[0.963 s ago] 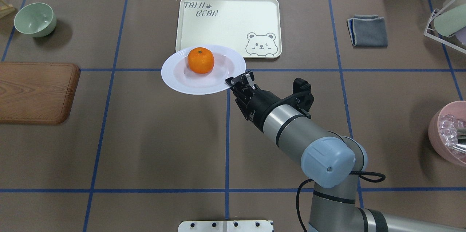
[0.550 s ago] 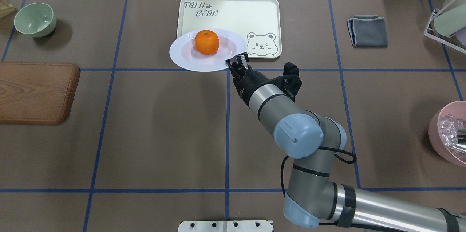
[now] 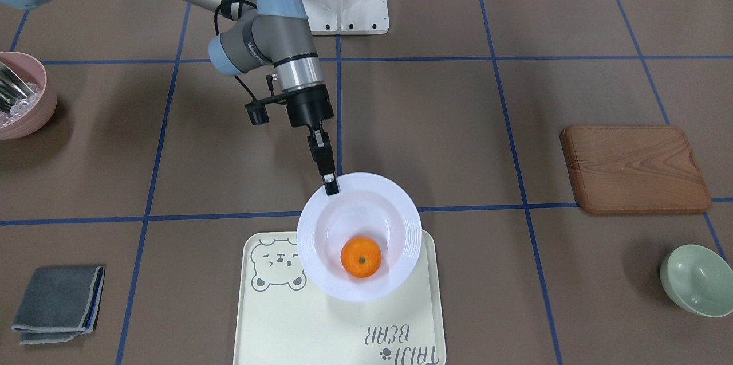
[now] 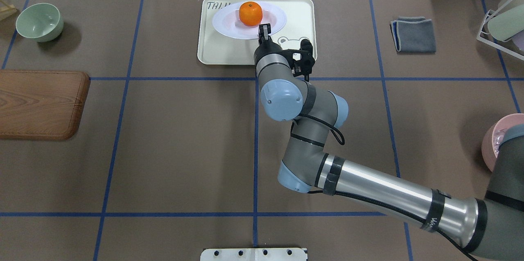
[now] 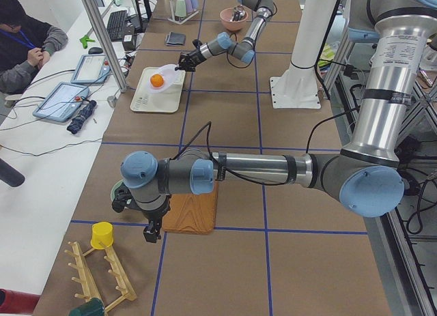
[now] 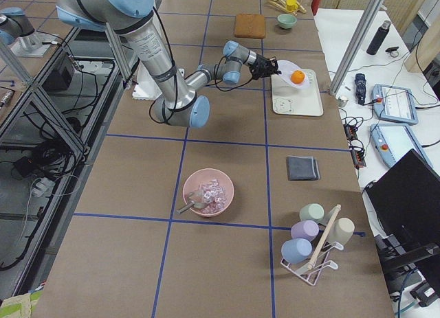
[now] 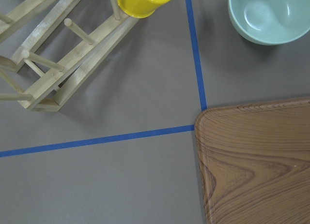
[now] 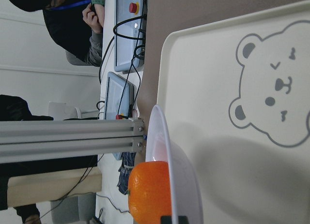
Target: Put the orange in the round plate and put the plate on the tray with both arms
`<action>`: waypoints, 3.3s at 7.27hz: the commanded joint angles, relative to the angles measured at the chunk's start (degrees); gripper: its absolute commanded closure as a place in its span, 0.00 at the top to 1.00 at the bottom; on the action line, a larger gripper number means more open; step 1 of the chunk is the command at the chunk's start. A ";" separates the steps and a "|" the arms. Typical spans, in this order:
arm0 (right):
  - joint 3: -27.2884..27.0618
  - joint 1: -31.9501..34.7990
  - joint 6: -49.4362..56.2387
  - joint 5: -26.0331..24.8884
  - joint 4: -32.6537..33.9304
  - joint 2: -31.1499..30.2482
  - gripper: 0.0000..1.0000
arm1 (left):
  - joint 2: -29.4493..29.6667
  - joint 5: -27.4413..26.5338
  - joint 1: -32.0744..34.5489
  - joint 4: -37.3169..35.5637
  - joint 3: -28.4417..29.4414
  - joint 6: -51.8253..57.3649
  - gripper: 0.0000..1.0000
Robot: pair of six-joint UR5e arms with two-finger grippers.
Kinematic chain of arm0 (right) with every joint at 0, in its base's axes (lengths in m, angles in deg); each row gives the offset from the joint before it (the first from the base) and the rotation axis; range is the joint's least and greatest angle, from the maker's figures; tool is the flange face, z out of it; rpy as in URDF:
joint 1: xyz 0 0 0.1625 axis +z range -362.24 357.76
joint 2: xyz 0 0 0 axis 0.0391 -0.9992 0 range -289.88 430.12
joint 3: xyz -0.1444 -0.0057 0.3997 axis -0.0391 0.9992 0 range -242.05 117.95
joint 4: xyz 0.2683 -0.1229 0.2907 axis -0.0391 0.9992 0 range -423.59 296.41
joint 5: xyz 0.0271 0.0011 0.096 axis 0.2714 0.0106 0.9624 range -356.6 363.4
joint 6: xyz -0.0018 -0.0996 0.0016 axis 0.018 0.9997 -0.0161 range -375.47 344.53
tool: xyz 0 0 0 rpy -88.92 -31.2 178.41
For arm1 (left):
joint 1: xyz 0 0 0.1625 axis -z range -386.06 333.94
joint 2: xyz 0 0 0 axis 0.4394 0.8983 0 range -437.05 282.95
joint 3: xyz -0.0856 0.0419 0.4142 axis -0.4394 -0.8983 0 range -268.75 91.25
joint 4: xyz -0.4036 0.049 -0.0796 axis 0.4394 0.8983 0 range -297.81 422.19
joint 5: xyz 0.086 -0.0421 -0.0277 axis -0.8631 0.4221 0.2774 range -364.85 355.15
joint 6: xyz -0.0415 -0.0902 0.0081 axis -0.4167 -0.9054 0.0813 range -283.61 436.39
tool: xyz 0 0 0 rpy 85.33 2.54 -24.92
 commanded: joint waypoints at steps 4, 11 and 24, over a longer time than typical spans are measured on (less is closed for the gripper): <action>14.55 0.99 -4.68 -3.94 0.51 8.07 0.28 | -0.03 0.00 -0.03 -0.05 0.08 0.00 0.99; -16.88 3.33 29.17 18.93 21.61 -3.16 1.00 | -0.03 0.00 0.06 -0.05 -0.62 -0.09 0.99; -30.12 66.62 164.33 71.11 55.10 -43.05 1.00 | -11.90 0.62 0.06 -0.05 -17.23 -6.24 0.99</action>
